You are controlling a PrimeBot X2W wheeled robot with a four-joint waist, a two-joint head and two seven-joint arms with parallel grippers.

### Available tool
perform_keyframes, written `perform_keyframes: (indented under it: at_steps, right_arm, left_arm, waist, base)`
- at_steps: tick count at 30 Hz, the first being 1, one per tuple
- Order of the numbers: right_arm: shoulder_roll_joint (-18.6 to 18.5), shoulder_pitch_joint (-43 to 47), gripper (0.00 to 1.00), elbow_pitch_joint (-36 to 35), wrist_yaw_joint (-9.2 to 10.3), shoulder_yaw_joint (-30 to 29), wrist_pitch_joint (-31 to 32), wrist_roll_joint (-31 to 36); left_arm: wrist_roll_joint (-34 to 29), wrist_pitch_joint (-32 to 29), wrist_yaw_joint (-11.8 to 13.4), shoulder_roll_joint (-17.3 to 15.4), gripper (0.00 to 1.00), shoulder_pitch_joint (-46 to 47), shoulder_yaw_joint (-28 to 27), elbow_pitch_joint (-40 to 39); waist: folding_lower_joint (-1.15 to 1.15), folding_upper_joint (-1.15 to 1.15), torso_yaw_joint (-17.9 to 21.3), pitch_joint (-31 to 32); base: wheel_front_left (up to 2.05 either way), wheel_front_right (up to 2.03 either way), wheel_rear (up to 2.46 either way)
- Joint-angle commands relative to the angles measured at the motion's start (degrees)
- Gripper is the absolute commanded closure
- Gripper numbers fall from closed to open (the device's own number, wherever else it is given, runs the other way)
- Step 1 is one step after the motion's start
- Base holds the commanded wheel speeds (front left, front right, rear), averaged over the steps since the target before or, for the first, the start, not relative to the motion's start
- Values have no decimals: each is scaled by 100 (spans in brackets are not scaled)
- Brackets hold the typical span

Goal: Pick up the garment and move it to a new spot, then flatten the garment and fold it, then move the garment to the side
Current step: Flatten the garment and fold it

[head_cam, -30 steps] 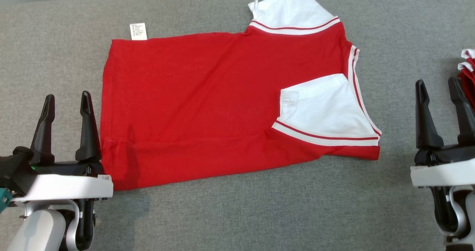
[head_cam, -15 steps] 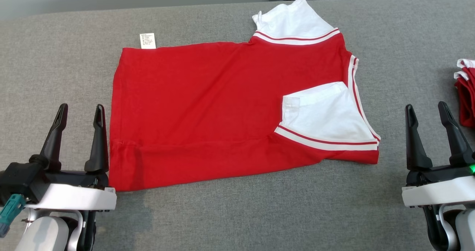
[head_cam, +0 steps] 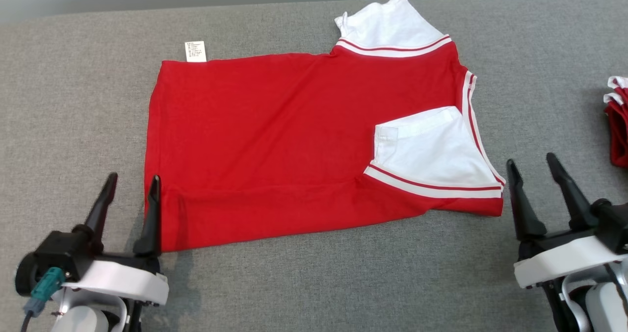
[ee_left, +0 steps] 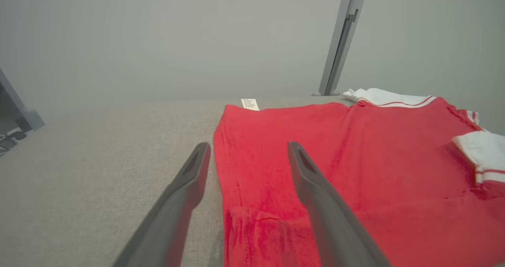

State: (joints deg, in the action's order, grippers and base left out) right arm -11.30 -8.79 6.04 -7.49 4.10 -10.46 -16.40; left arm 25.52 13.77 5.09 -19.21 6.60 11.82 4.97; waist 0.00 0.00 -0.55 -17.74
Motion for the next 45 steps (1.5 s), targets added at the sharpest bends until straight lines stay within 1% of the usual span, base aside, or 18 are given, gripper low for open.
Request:
perform_keyframes:
  at_steps: [1, 11, 17, 18, 19, 20, 21, 22, 26, 28, 30, 31, 36, 38, 41, 42, 45]
  right_arm:
    - [-49, 67, 0, 78, -1, 58, 63, -36]
    - [-73, -85, 0, 837, -1, 493, 256, -326]
    - [-85, -230, 0, 1253, -1, 689, 409, -576]
    - [-103, -243, 2, 1311, -1, 728, 445, -609]
    - [-95, -269, 24, 1344, -1, 759, 441, -670]
    - [-93, -281, 63, 1373, -1, 825, 510, -729]
    - [-106, -296, 100, 1390, -1, 853, 524, -770]
    - [-130, -309, 100, 1386, 1, 872, 511, -806]
    - [-204, -299, 100, 1187, 5, 871, 539, -1014]
    - [-242, -241, 100, 939, 1, 809, 548, -1099]
    - [-267, -120, 100, 664, 0, 743, 653, -1227]
    - [-283, -44, 100, 496, 0, 694, 711, -1273]
    - [-310, 585, 100, -397, 1, 347, 1244, -1434]
    - [-301, 910, 100, -728, 3, 160, 1522, -1380]
    - [-206, 1357, 100, -1154, 3, -58, 1893, -1301]
    - [-206, 1357, 100, -1154, 3, -58, 1893, -1301]
    - [-74, 1631, 100, -1394, 1, -165, 2140, -1245]
  left_arm:
    - [56, -30, -45, 12, 0, -47, 29, 88]
    - [523, -598, -85, 216, 0, -398, 142, 584]
    - [927, -1357, -169, 274, 0, -483, 242, 792]
    - [1016, -1511, -175, 289, 0, -487, 249, 829]
    - [1101, -1651, -199, 295, 0, -494, 262, 846]
    - [1159, -1766, -228, 283, 20, -504, 282, 850]
    - [1223, -1827, -240, 290, 71, -517, 272, 830]
    - [1275, -1940, -279, 271, 100, -524, 284, 804]
    - [1395, -2059, -289, 105, 100, -529, 180, 574]
    - [1461, -2095, -283, 22, 100, -566, 84, 386]
    - [1498, -2155, -281, -134, 100, -611, 0, 167]
    - [1518, -2199, -239, -198, 100, -643, -57, 33]
    - [1575, -2458, -90, -527, 100, -948, -265, -529]
    - [1595, -2561, -4, -633, 100, -1117, -329, -732]
    - [1660, -2707, 71, -684, 100, -1319, -345, -981]
    - [1660, -2707, 71, -684, 100, -1319, -345, -981]
    - [1738, -2820, 76, -604, 100, -1425, -244, -1128]
  waist:
    - [0, 0, 2, -39]
    - [0, 0, -31, -256]
    - [0, 0, -83, -298]
    - [0, 0, -85, -300]
    - [0, 0, -83, -302]
    - [0, 0, -80, -301]
    - [0, 0, -74, -300]
    - [0, 0, -69, -300]
    - [0, 0, -71, -287]
    - [0, 0, -81, -271]
    - [0, 0, -98, -245]
    - [0, 0, -105, -223]
    - [0, 0, -126, -105]
    - [0, 0, -127, -55]
    - [0, 0, -131, -15]
    - [0, 0, -131, -15]
    - [0, 0, -118, -6]
  base:
    - [0, 0, 0]
    - [0, 0, 0]
    - [0, 0, 0]
    - [0, 0, 0]
    - [0, 0, 0]
    - [0, 0, 0]
    - [0, 0, 0]
    - [0, 0, 0]
    - [0, 0, 0]
    - [0, 0, 0]
    - [0, 0, 0]
    - [0, 0, 0]
    - [0, 0, 0]
    - [0, 0, 0]
    - [0, 0, 0]
    - [0, 0, 0]
    - [0, 0, 0]
